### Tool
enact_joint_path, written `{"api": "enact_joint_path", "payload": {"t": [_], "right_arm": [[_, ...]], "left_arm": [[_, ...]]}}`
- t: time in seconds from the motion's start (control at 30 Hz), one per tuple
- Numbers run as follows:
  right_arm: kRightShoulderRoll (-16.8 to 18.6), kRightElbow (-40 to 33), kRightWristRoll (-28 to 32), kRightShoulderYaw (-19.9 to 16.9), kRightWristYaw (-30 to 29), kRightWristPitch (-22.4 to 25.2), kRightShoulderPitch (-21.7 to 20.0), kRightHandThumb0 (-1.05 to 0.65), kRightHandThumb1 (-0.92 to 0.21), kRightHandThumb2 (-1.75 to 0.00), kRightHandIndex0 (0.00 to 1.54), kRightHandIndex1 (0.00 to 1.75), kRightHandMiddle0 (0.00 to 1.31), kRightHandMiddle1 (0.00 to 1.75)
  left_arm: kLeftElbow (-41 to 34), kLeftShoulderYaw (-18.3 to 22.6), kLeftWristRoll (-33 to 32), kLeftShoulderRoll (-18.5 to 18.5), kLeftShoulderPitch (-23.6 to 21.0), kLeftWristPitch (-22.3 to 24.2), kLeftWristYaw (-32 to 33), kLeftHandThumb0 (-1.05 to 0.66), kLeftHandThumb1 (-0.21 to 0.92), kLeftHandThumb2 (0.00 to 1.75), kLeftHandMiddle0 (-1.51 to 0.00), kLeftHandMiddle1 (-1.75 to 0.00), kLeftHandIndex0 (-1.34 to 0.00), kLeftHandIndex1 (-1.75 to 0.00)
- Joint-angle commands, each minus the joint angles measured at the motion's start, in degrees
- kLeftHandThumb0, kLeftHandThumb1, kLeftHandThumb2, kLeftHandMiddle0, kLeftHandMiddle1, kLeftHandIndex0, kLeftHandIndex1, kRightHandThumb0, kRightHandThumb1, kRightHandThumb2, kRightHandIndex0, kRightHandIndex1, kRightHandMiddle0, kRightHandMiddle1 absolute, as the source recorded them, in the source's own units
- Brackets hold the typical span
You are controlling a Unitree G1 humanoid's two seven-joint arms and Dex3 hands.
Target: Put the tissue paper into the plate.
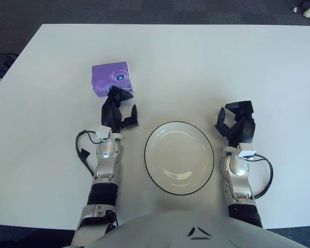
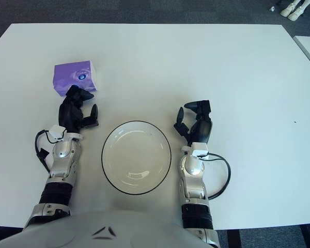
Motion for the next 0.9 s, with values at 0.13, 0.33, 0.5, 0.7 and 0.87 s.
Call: {"api": "enact_joint_path", "payload": {"t": [0.13, 0.33, 0.5, 0.7, 0.87], "right_arm": [[0.84, 5.19, -0.44, 0.28, 0.26, 1.54, 4.59, -0.4, -0.61, -0.96, 0.62, 1.37, 0.39, 1.75], [0.8, 5.15, -0.34, 0.27, 0.41, 1.52, 4.63, -0.39, -0.63, -0.93, 0.61, 1.36, 0.37, 1.75], [0.78, 5.07, -0.39, 0.2, 0.49, 1.61, 4.65, -0.39, -0.63, -0.92, 0.61, 1.36, 0.37, 1.75], [0.89, 4.75, -0.57, 0.23, 0.44, 1.85, 4.75, -0.4, -0.6, -0.96, 0.62, 1.36, 0.39, 1.75], [0.97, 4.71, -0.55, 0.29, 0.43, 1.87, 4.79, -0.4, -0.6, -0.96, 0.62, 1.35, 0.39, 1.75]], "left_arm": [[4.66, 0.4, -0.79, 0.14, 5.23, 2.03, -0.34, -0.01, 0.21, 1.4, -0.71, -1.59, -0.51, -1.75], [4.21, 0.42, -0.91, 0.02, 5.24, 2.39, -0.32, -0.01, 0.21, 1.4, -0.71, -1.59, -0.51, -1.75], [2.93, 0.22, -0.72, -0.02, 5.47, 2.95, -0.17, -0.01, 0.21, 1.4, -0.71, -1.6, -0.51, -1.75], [-6.47, -1.2, -0.72, -0.28, 8.36, 6.87, -0.4, -0.01, 0.19, 1.43, -0.7, -1.62, -0.53, -1.75], [-15.41, -2.13, -2.07, 0.3, 10.93, 10.82, -1.86, -0.01, 0.16, 1.47, -0.7, -1.63, -0.58, -1.75]]}}
